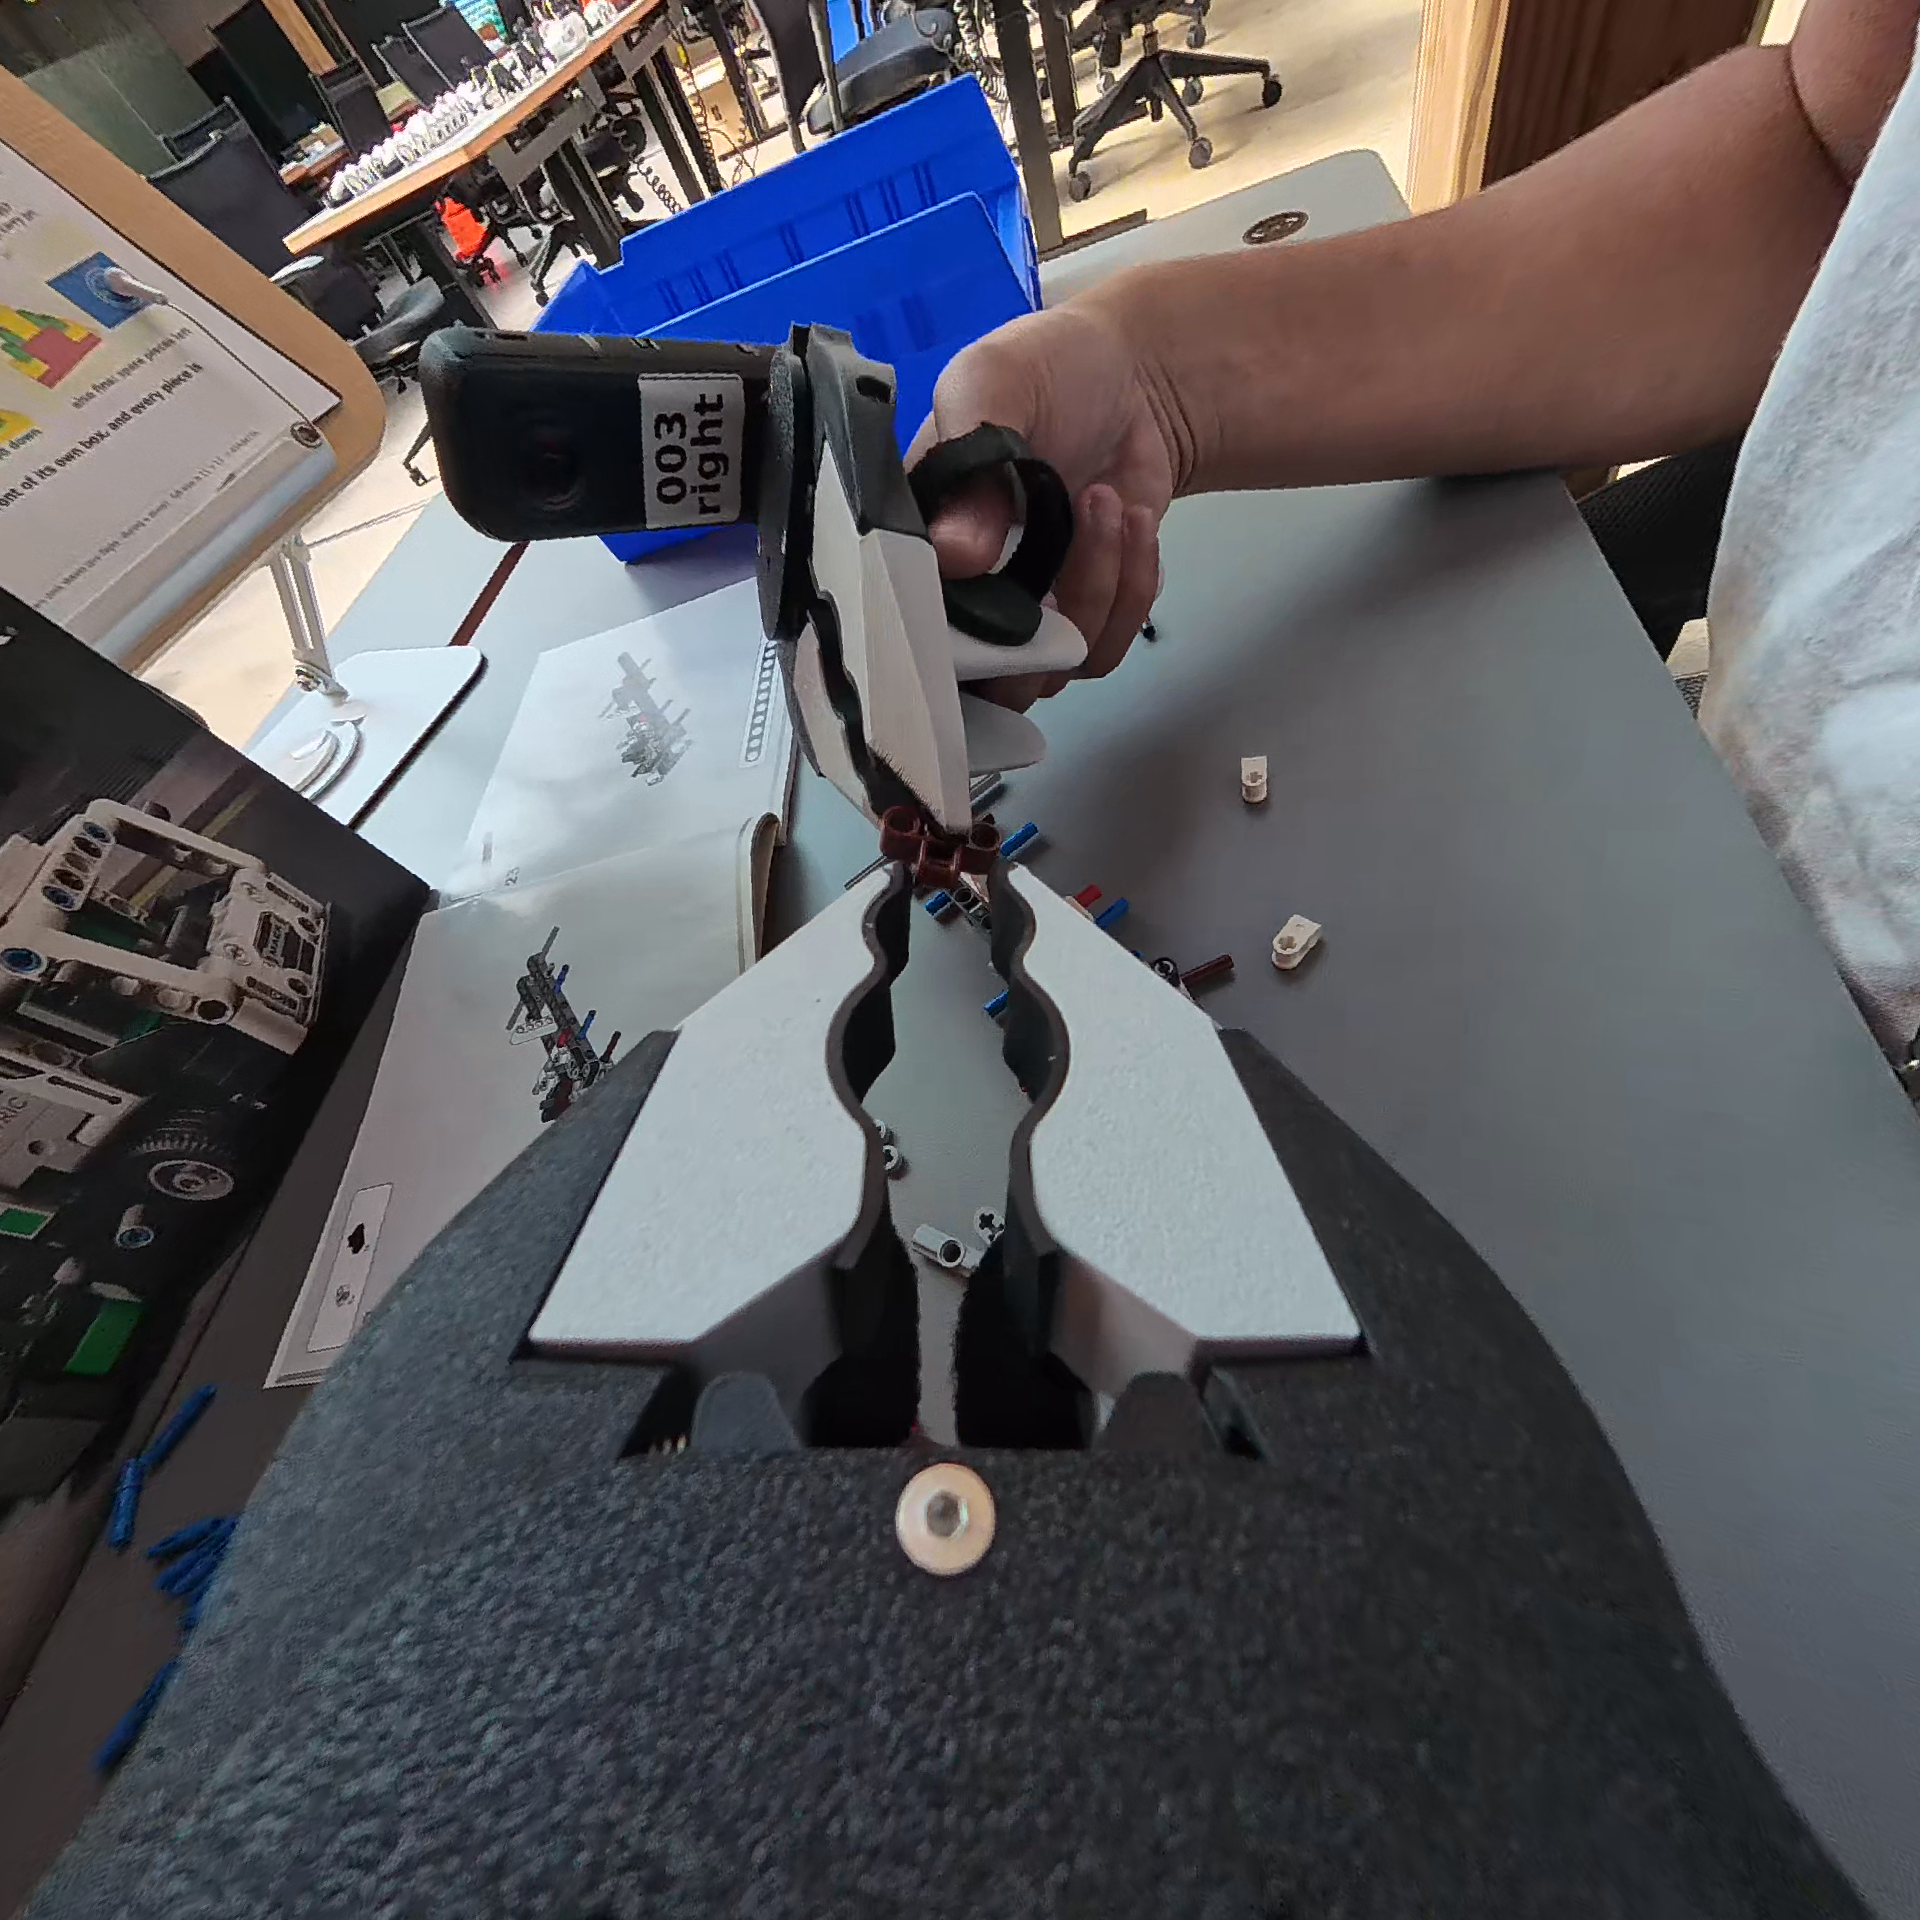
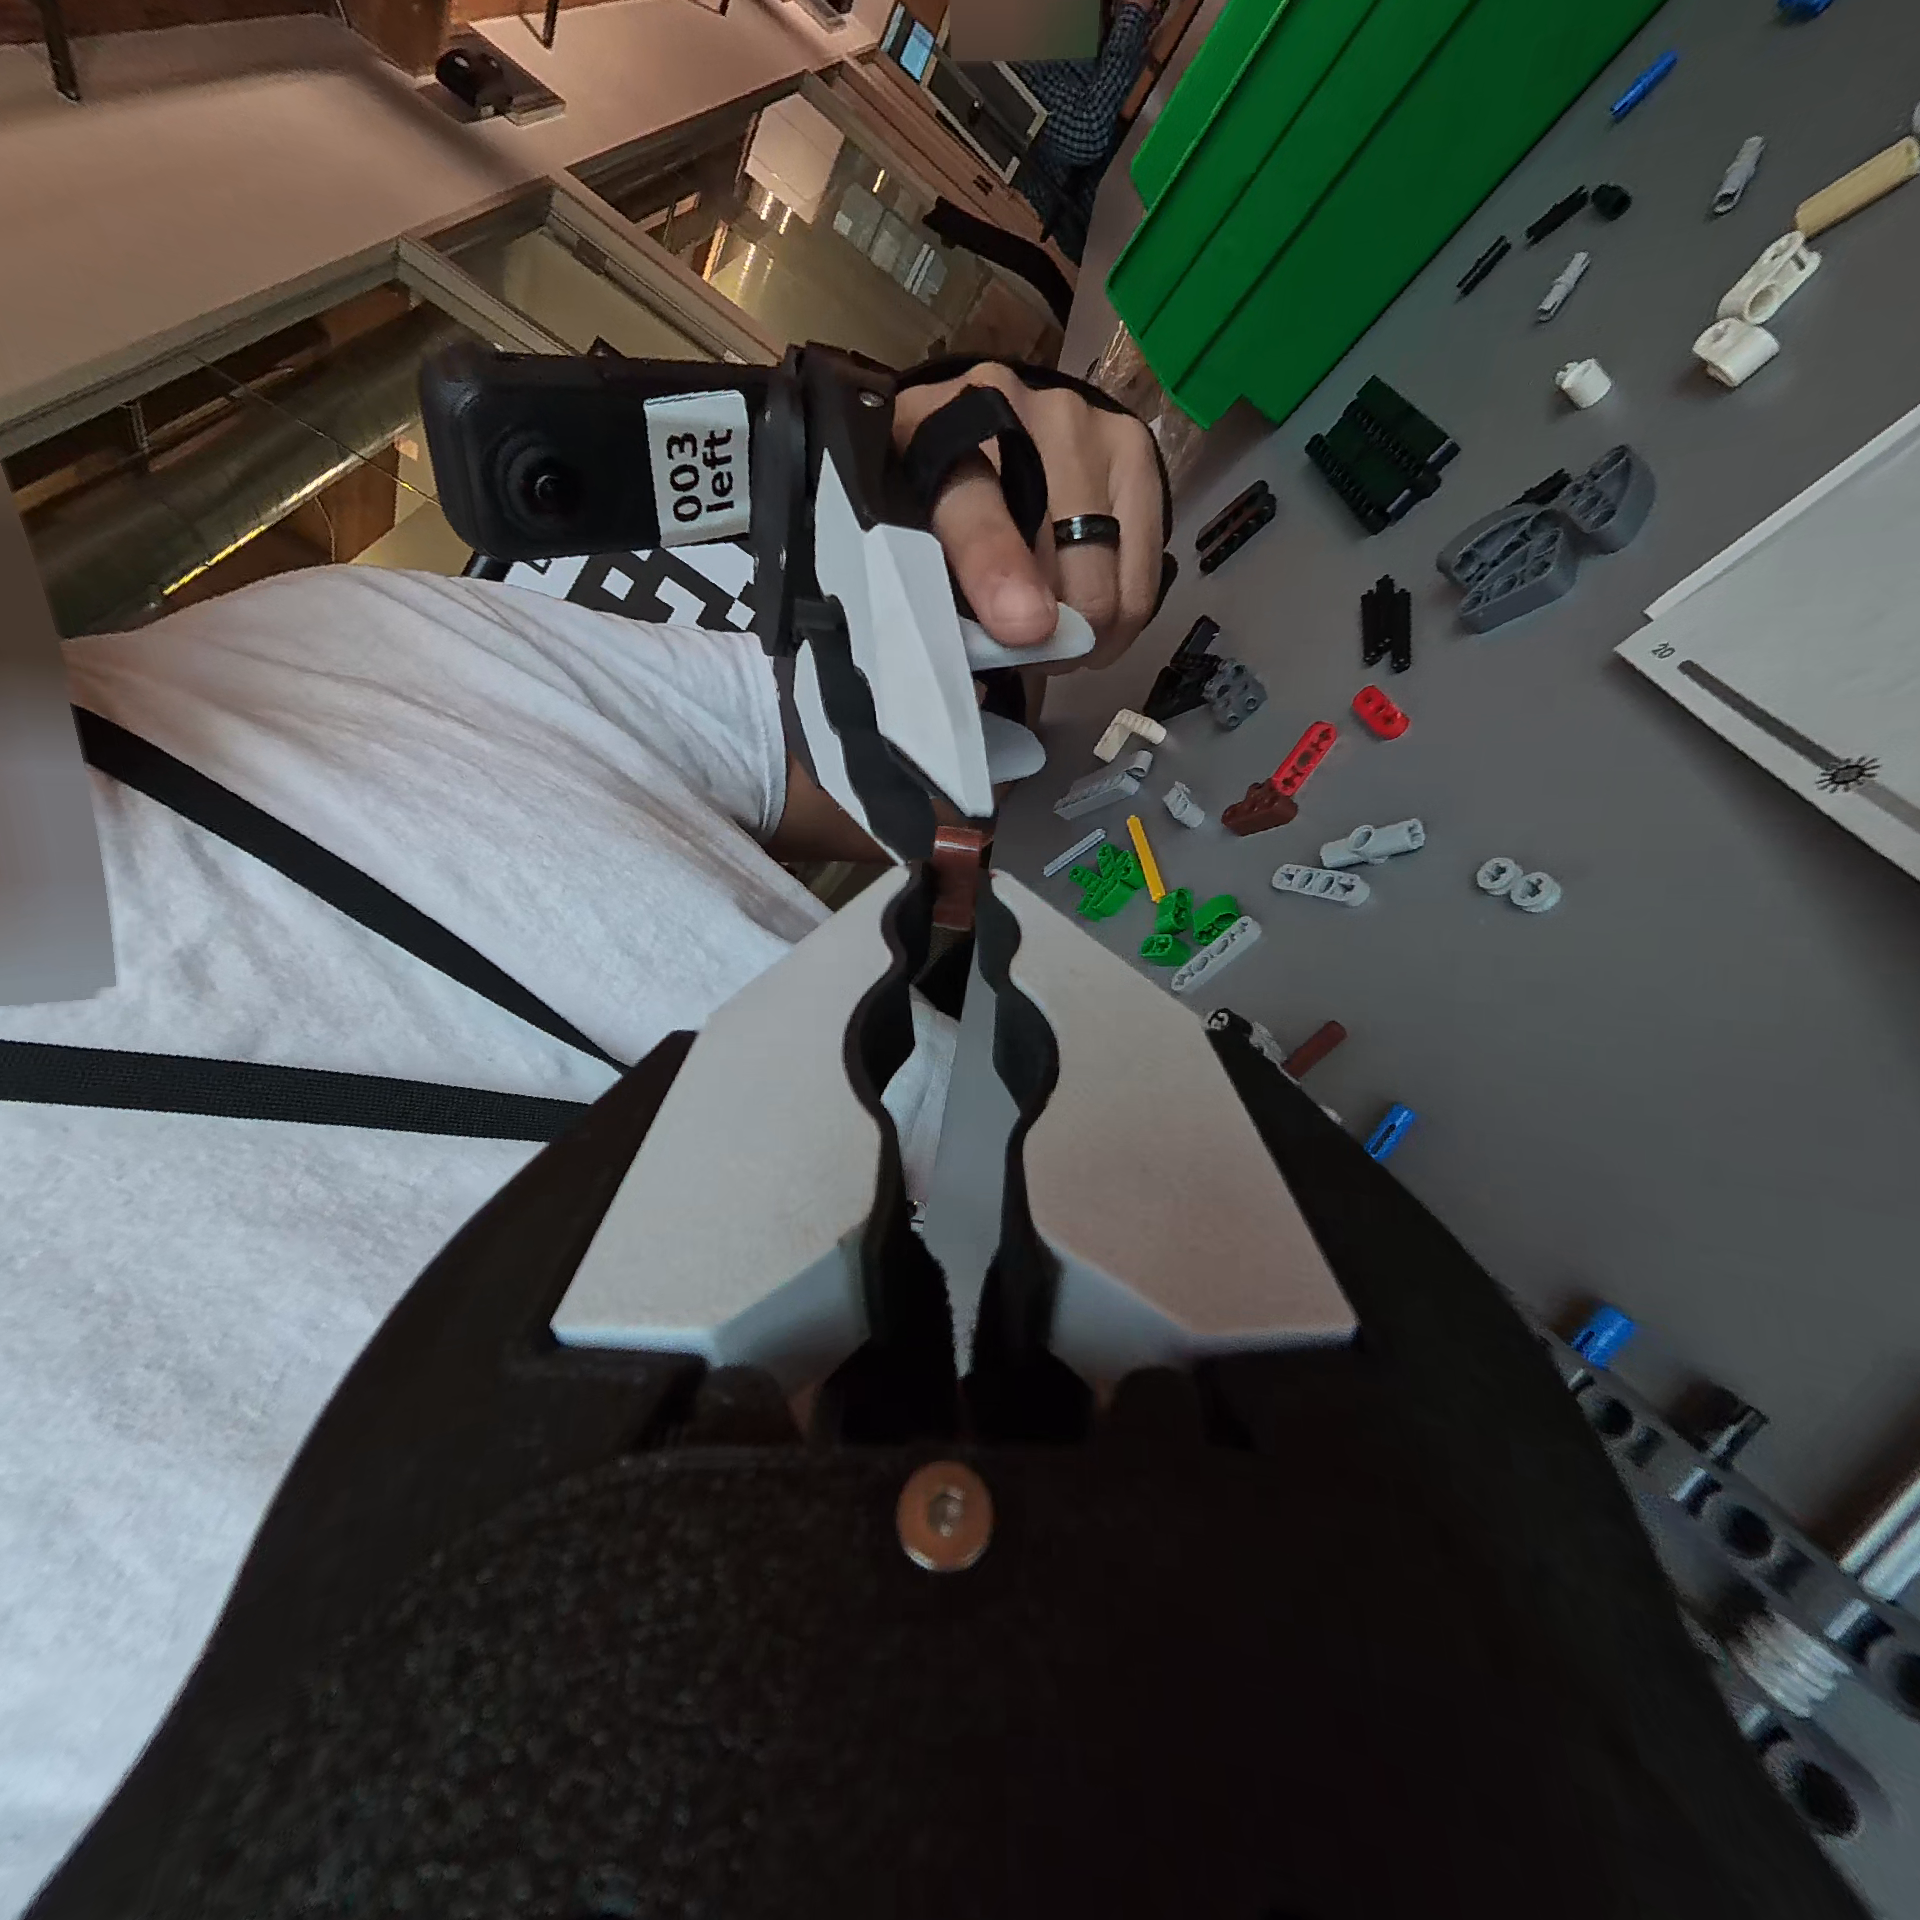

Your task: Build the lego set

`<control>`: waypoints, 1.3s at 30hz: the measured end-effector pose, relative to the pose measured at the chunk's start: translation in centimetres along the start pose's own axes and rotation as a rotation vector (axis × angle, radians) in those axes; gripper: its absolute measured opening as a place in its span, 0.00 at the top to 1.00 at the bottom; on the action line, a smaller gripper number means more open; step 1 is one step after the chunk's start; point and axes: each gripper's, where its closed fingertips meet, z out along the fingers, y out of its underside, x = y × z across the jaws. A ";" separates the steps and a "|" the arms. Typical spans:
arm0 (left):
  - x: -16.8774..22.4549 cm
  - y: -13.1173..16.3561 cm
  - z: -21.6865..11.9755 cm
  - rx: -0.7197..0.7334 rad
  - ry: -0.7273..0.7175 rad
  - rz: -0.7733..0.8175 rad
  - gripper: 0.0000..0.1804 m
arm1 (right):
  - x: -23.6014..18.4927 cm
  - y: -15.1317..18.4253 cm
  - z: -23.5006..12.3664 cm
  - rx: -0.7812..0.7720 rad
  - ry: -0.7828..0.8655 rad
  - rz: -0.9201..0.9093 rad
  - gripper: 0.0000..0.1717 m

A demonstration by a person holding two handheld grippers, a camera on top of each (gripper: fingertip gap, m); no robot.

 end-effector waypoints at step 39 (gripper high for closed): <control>-0.6 0.2 0.5 -0.005 -0.040 0.051 0.96 | 0.2 -0.1 -0.1 0.021 0.010 -0.002 0.96</control>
